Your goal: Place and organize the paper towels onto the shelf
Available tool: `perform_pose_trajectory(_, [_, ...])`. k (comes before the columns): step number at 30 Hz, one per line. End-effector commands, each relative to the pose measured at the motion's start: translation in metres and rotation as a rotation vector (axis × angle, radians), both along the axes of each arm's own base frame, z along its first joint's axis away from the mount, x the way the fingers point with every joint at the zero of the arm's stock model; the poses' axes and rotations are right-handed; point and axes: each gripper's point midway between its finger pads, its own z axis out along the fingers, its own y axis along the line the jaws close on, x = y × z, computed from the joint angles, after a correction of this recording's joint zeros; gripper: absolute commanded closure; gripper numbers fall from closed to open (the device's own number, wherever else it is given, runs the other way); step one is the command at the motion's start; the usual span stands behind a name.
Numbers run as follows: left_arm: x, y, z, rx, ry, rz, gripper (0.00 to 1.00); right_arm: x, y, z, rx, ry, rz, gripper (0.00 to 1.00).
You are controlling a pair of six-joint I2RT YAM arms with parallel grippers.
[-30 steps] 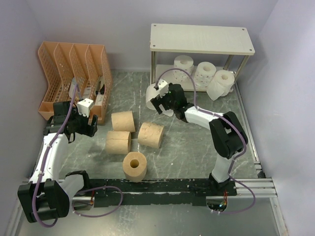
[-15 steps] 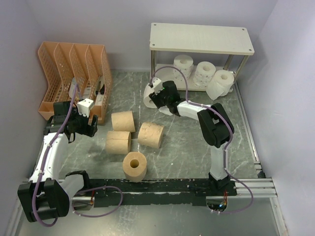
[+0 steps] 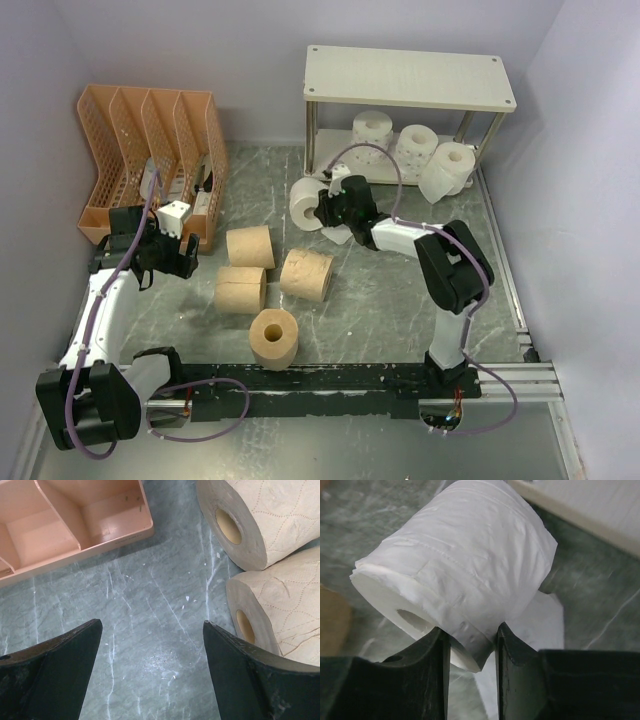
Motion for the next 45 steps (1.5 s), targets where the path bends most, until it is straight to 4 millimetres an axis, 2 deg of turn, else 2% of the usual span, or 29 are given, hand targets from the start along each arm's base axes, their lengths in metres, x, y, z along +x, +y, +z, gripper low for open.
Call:
perform_pose_trajectory(1, [0.006, 0.001, 0.009, 0.014, -0.027, -0.01, 0.06, -0.011, 0.006, 0.051, 0.385, 0.141, -0.215, 1.0])
perform_pose_trajectory(5, [0.006, 0.001, 0.009, 0.014, -0.028, -0.01, 0.06, -0.026, 0.018, 0.053, 0.605, 0.446, -0.38, 1.0])
perform_pose_trajectory(11, [0.006, 0.001, 0.011, 0.015, -0.033, -0.011, 0.06, -0.028, 0.018, 0.059, 0.816, 0.706, -0.678, 1.0])
perform_pose_trajectory(12, [0.005, 0.001, 0.011, 0.015, -0.033, -0.011, 0.06, -0.021, 0.007, 0.062, 0.859, 0.706, -0.715, 1.0])
perform_pose_trajectory(16, [0.005, 0.001, 0.011, 0.016, -0.034, -0.011, 0.06, -0.013, -0.018, 0.084, 1.122, 0.635, -0.851, 1.0])
perform_pose_trajectory(21, [0.006, 0.0, 0.011, 0.012, -0.033, -0.017, 0.06, 0.002, -0.046, 0.123, 1.323, 0.495, -0.925, 1.0])
perform_pose_trajectory(23, [0.005, 0.0, 0.01, 0.011, -0.029, -0.018, 0.06, 0.014, -0.049, 0.137, 1.364, 0.468, -0.919, 1.0])
perform_pose_trajectory(29, [0.006, -0.001, 0.008, 0.01, -0.018, -0.022, 0.06, 0.066, -0.046, 0.155, 1.366, 0.453, -0.914, 1.0])
perform_pose_trajectory(30, [0.006, 0.0, 0.008, 0.01, -0.018, -0.02, 0.06, 0.075, -0.047, 0.163, 1.374, 0.434, -0.916, 1.0])
perform_pose_trajectory(35, [0.006, -0.001, 0.008, 0.009, -0.019, -0.022, 0.06, 0.106, -0.046, 0.154, 1.365, 0.435, -0.958, 1.0])
perform_pose_trajectory(38, [0.006, -0.001, 0.007, 0.008, -0.015, -0.021, 0.06, 0.12, -0.041, 0.139, 1.366, 0.483, -0.982, 1.0])
perform_pose_trajectory(39, [0.006, -0.001, 0.006, 0.009, -0.012, -0.021, 0.06, 0.124, -0.037, 0.127, 1.356, 0.508, -0.989, 1.0])
perform_pose_trajectory(40, [0.006, 0.0, 0.007, 0.011, -0.014, -0.019, 0.06, 0.127, -0.034, 0.117, 1.346, 0.529, -0.998, 1.0])
perform_pose_trajectory(45, [0.006, 0.0, 0.007, 0.011, -0.014, -0.018, 0.06, 0.131, -0.031, 0.097, 1.328, 0.568, -1.037, 1.0])
